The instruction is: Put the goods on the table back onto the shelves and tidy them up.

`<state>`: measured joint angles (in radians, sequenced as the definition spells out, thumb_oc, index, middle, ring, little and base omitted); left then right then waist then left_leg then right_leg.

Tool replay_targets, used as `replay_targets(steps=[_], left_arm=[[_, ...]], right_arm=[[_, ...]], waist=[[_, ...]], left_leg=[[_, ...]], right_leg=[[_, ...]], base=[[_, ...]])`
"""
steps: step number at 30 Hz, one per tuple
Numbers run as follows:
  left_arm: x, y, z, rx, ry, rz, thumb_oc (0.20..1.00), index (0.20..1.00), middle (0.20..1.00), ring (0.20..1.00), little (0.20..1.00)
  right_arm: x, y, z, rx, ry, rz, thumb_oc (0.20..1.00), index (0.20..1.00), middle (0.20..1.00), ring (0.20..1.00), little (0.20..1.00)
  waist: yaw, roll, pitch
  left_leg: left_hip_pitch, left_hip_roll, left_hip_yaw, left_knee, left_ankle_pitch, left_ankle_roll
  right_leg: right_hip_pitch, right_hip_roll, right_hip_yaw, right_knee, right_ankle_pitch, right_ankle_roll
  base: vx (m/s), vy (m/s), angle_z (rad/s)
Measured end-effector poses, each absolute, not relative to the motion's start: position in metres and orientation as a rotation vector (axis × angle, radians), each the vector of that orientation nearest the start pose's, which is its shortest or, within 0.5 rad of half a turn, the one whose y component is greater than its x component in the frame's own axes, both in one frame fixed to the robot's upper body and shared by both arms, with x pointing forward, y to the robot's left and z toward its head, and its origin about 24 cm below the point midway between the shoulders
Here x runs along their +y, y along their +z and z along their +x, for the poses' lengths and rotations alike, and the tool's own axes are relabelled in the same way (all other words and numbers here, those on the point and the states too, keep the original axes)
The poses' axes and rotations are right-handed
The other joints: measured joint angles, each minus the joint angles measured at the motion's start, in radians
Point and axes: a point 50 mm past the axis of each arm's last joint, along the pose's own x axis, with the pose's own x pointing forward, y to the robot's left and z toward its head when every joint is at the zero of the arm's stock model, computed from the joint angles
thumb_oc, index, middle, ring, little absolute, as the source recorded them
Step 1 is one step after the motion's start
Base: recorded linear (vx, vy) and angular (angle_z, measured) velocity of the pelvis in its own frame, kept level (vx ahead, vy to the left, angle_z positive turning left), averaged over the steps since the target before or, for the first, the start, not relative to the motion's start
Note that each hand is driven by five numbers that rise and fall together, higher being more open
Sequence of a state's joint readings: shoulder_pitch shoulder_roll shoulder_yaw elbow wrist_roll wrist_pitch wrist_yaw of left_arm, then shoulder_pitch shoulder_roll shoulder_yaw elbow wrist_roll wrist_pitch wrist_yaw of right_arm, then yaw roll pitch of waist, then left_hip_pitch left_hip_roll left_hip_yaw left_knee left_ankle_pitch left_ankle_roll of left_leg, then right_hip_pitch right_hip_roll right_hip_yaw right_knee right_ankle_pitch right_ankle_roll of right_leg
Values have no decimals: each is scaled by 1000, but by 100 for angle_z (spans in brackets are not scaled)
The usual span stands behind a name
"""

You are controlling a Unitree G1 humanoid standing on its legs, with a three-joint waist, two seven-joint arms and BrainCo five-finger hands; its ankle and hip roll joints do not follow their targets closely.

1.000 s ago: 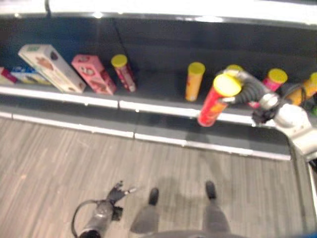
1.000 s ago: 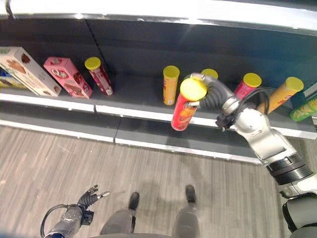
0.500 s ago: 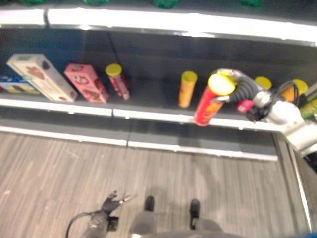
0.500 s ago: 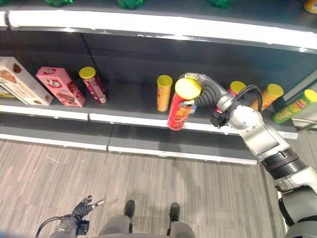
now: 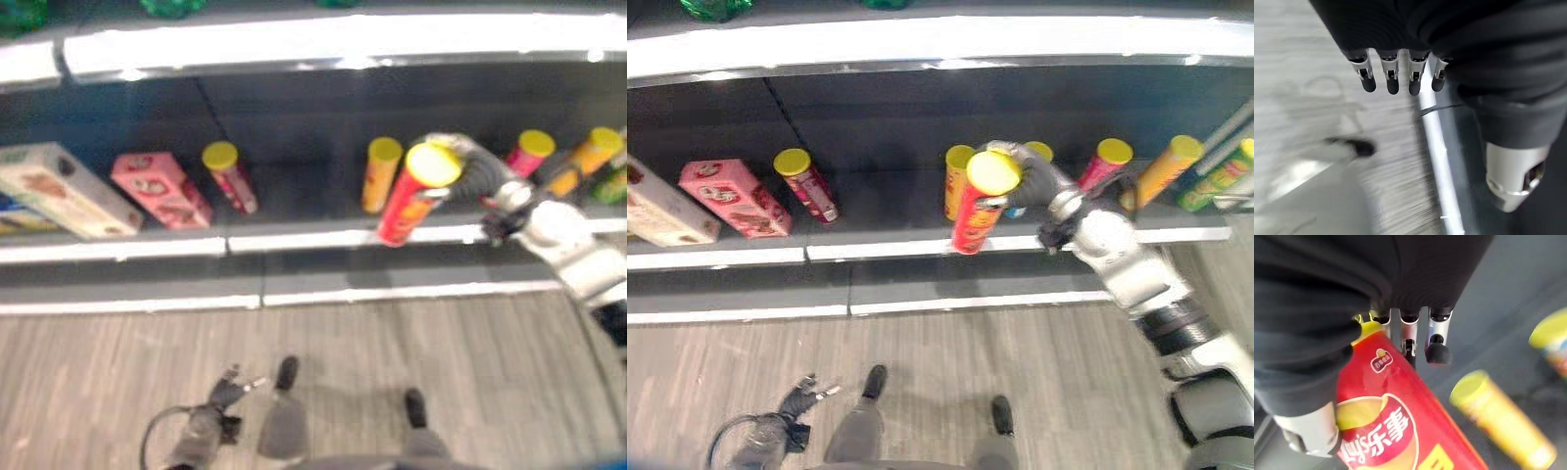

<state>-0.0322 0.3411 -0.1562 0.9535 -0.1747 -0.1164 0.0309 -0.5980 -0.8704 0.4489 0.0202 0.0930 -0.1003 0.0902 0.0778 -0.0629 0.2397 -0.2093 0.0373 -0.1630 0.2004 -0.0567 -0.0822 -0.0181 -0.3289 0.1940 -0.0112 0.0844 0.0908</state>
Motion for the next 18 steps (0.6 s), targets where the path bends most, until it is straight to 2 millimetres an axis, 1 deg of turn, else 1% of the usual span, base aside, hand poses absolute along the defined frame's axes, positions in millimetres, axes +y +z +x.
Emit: replay_targets(steps=[1,2,3,4,5,6,7,8,9,10,11,12,13,14,15,16,17,18], left_arm=[[256,-114,170,803,118,259,1000,1000,1000,1000,1000],[258,-114,170,801,126,258,1000,1000,1000,1000,1000],[261,-112,171,794,137,263,1000,1000,1000,1000,1000],[263,-110,173,787,141,271,1000,1000,1000,1000,1000],[271,-105,176,770,142,294,1000,1000,1000,1000,1000],[277,-101,179,758,154,305,1000,1000,1000,1000,1000],[286,-96,181,744,189,305,1000,1000,1000,1000,1000],[289,-98,175,763,207,300,1000,1000,1000,1000,1000],[290,-102,169,787,218,295,1000,1000,1000,1000,1000],[292,-107,158,823,232,284,1000,1000,1000,1000,1000],[290,-111,152,842,238,274,1000,1000,1000,1000,1000],[288,-114,149,861,240,264,1000,1000,1000,1000,1000],[287,-117,145,881,238,259,1000,1000,1000,1000,1000],[286,-119,142,890,239,257,1000,1000,1000,1000,1000],[285,-120,142,895,238,253,1000,1000,1000,1000,1000],[285,-120,142,894,235,255,1000,1000,1000,1000,1000],[274,-123,143,888,216,230,1000,1000,1000,1000,1000],[269,-122,147,871,208,219,1000,1000,1000,1000,1000]], right_arm=[[-170,187,316,-420,455,-870,200,200,200,200,200],[-167,186,316,-423,459,-862,200,200,200,200,200],[-167,184,316,-416,461,-864,200,200,200,200,200],[-167,183,317,-407,460,-863,200,200,200,200,200],[-170,186,317,-413,445,-862,200,200,200,200,200],[-174,190,317,-422,428,-863,200,200,200,200,200],[-181,198,317,-439,391,-867,200,200,200,200,200],[-183,204,318,-460,365,-861,200,200,200,200,200],[-183,207,318,-474,352,-859,200,200,200,200,200],[-185,207,317,-472,348,-865,200,200,200,200,200],[-187,206,317,-466,341,-864,200,200,200,200,200],[-191,203,316,-452,331,-866,200,200,200,200,200],[-195,197,314,-428,330,-872,200,200,200,200,200],[-197,193,313,-411,333,-872,200,200,200,200,200],[-197,190,312,-404,335,-871,200,200,200,200,200],[-197,190,312,-405,336,-870,200,200,200,200,200],[-199,192,312,-403,330,-881,200,200,200,200,200],[-200,192,313,-402,325,-886,200,200,200,200,200]], waist=[[-5,-8,-19],[-3,7,-27],[-3,9,-28],[0,12,-32],[3,10,-37],[-2,10,-38],[10,0,-44],[24,2,-43],[20,9,-42],[14,9,-42],[11,18,-42],[1,34,-34],[-11,44,-28],[-15,43,-29],[-18,36,-27],[-14,23,-26],[-16,43,-22],[-18,53,-16]], left_leg=[[-2,-31,31,18,-14,23],[-6,-34,71,18,-20,40],[2,-40,86,5,-15,49],[2,-44,96,3,-12,53],[-18,-58,115,5,0,80],[-15,-58,112,-29,13,99],[-11,-66,119,-71,27,112],[-8,-71,132,-85,32,120],[-7,-76,133,-88,36,117],[-1,-95,138,-92,37,119],[5,-97,137,-103,41,125],[19,-78,117,-122,55,124],[34,-63,103,-136,60,118],[42,-55,88,-145,66,113],[55,-52,75,-167,82,103],[58,-58,63,-184,98,90],[50,-59,20,-186,117,68],[37,-56,-7,-179,128,51]], right_leg=[[-34,-19,1,14,61,6],[-55,-46,-9,35,73,14],[-59,-60,-35,56,56,35],[-55,-76,-79,58,49,46],[-47,-69,-121,64,79,57],[-45,-33,-125,85,86,70],[-38,19,-151,66,32,101],[-32,41,-172,25,12,114],[-1,50,-173,-25,16,116],[30,56,-187,-71,39,113],[17,59,-187,-49,38,115],[-14,72,-171,11,5,146],[-30,105,-116,45,-45,158],[-34,147,-60,12,-89,146],[-51,203,-20,-7,-103,131],[-68,249,-7,-25,-94,92],[-37,275,-14,-64,-72,21],[-25,291,-16,-78,-68,13]], base=[[-8,494,-56],[-29,436,-55],[-49,415,-49],[-64,403,-35],[-69,390,-14],[-68,369,-6],[-45,311,-19],[-27,261,-33],[-44,281,-32],[-43,205,-13],[-49,173,0],[-24,62,13],[-49,69,23],[-42,22,33],[-32,-35,38],[-25,-58,66],[-53,-72,79],[-82,-56,92]])
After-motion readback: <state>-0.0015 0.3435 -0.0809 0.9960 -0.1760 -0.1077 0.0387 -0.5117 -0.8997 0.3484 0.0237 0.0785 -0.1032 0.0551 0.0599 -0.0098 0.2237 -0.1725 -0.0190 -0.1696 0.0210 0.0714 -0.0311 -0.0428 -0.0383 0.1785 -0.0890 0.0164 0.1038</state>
